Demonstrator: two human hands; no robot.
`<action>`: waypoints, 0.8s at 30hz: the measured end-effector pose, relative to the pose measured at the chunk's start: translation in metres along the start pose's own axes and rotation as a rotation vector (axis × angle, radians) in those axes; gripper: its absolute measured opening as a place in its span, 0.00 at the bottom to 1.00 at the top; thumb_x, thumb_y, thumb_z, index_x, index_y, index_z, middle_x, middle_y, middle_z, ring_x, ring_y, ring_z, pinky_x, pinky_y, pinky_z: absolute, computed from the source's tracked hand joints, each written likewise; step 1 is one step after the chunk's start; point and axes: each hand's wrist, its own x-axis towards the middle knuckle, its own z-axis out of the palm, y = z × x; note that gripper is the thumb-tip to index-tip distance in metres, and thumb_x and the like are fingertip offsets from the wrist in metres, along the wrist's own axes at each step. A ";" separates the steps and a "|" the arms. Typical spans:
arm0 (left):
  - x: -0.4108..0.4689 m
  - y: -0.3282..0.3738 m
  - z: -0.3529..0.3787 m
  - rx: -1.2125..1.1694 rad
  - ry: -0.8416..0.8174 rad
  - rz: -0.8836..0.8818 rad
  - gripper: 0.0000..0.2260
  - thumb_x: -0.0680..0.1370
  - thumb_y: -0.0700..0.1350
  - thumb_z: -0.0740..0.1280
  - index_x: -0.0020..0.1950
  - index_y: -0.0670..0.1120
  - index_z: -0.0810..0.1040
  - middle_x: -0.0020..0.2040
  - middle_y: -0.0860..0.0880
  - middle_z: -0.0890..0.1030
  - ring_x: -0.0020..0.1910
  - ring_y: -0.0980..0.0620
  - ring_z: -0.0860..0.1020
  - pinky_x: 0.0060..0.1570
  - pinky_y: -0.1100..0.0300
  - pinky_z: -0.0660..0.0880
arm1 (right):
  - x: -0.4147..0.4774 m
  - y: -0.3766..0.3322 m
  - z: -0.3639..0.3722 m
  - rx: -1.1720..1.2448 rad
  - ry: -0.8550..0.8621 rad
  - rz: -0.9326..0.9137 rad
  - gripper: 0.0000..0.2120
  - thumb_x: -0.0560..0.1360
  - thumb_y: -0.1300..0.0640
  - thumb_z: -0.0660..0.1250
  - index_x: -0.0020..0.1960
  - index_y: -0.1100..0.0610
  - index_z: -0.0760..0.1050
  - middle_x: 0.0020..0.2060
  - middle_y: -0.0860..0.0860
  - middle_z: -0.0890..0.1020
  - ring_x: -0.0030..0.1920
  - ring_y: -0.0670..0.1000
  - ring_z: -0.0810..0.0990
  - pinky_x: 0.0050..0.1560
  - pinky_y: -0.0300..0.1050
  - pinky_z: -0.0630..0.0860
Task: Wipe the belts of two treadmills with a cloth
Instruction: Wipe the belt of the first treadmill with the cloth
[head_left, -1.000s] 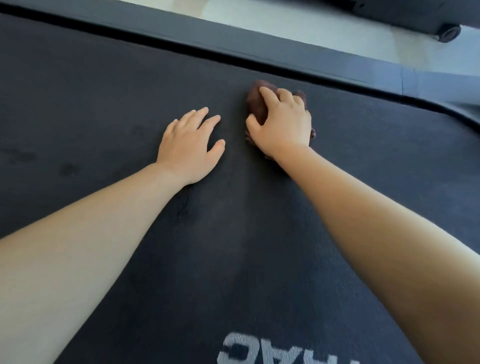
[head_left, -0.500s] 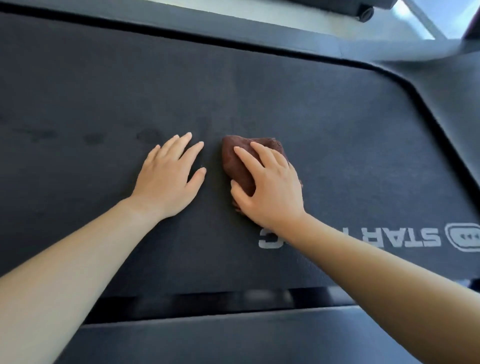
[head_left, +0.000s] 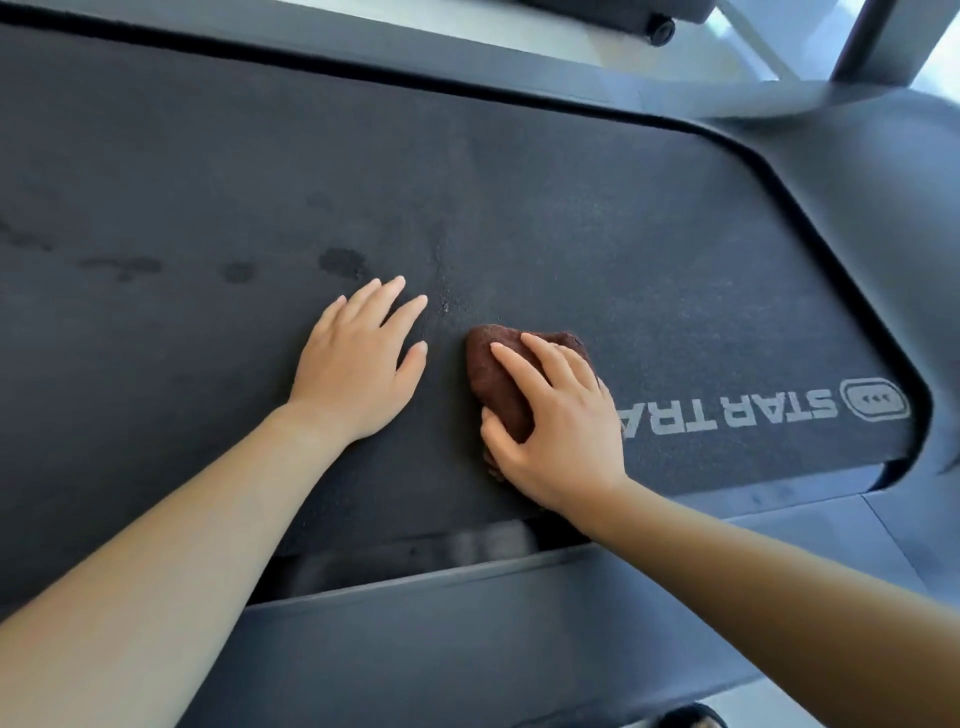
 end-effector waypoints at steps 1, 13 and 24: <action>0.001 0.001 0.000 -0.001 0.005 0.000 0.22 0.79 0.50 0.57 0.73 0.48 0.64 0.75 0.47 0.61 0.74 0.48 0.57 0.71 0.49 0.52 | 0.011 0.001 0.002 0.001 0.000 -0.005 0.27 0.70 0.42 0.61 0.68 0.48 0.72 0.68 0.51 0.73 0.68 0.55 0.69 0.65 0.56 0.67; 0.007 0.008 -0.002 0.047 -0.003 -0.133 0.25 0.78 0.51 0.58 0.75 0.47 0.60 0.76 0.52 0.58 0.75 0.52 0.54 0.70 0.57 0.53 | 0.165 0.007 0.043 0.037 -0.001 -0.113 0.26 0.73 0.41 0.60 0.68 0.49 0.69 0.64 0.52 0.73 0.65 0.57 0.68 0.60 0.55 0.66; 0.007 0.011 -0.008 0.083 -0.057 -0.140 0.25 0.79 0.51 0.57 0.75 0.46 0.58 0.76 0.51 0.57 0.75 0.52 0.53 0.70 0.58 0.52 | 0.180 0.006 0.046 0.049 -0.053 -0.159 0.25 0.75 0.43 0.60 0.70 0.50 0.67 0.67 0.54 0.71 0.66 0.59 0.67 0.63 0.59 0.65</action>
